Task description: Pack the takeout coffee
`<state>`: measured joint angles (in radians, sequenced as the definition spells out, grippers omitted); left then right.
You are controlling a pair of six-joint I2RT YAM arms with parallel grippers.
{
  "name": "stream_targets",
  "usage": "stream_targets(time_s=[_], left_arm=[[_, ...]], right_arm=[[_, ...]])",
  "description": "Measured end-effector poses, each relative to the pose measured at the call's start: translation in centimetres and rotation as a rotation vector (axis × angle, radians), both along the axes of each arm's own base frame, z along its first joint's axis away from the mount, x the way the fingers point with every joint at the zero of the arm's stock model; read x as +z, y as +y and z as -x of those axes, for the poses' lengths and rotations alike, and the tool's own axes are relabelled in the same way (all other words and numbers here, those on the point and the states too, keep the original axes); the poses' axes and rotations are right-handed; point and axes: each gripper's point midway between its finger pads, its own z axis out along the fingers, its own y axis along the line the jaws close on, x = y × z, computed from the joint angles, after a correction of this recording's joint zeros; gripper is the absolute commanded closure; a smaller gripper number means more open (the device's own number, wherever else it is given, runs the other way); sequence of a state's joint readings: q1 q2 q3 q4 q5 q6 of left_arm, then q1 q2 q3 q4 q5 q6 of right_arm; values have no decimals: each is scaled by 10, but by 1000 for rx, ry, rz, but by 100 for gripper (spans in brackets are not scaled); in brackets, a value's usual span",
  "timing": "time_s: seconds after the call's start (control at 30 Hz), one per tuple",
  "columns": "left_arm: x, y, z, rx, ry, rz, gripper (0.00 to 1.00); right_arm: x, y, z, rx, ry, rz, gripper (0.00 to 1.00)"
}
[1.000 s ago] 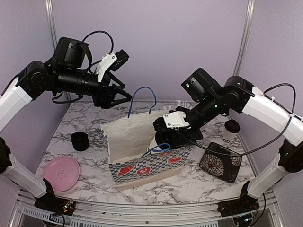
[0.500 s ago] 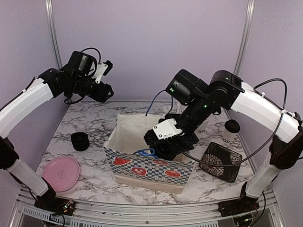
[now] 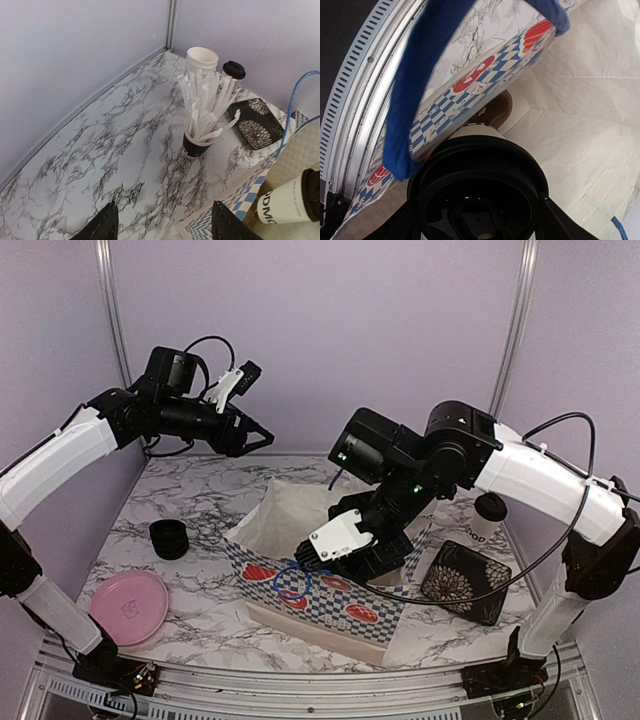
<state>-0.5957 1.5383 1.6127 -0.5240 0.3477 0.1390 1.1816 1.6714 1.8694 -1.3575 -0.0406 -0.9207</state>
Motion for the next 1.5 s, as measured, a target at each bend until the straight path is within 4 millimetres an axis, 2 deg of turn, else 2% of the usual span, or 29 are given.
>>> stream_targets(time_s=[0.03,0.13,0.2,0.27,0.43,0.53,0.63,0.73,0.83,0.97,1.07,1.2,1.4,1.5], left_arm=[[14,-7,8,-51,-21,42,35],[39,-30,27,-176,-58,119,34],[45,-51,38,-253,-67,143,34],[42,-73,46,-321,-62,151,34],[19,-123,56,-439,-9,146,42],[9,-139,53,-469,21,151,53],[1,-147,49,-478,56,158,70],[-5,-151,50,-492,88,163,88],[-5,-153,55,-505,105,171,100],[-2,-153,60,-514,107,176,100],[1,-146,63,-490,95,166,100],[12,-121,70,-408,50,140,100],[45,-77,82,-271,-48,148,100],[48,-69,87,-242,-56,152,100]], right_arm=[[-1,0,-1,-2,-2,5,46],[-3,0,-3,-9,-8,12,46],[0,0,-4,-13,-15,9,46],[4,2,-5,-15,-22,-1,46],[7,3,-6,-18,-25,-11,46],[7,3,-6,-20,-24,-11,46],[7,3,-6,-21,-23,-11,46],[7,3,-6,-21,-23,-10,46],[7,3,-6,-21,-23,-10,46],[5,4,-6,-21,-22,-5,47],[4,5,-7,-22,-22,-1,48],[3,5,-12,-32,-43,8,48],[8,6,-15,-54,-58,-3,48],[8,6,-16,-65,-58,-6,48]])
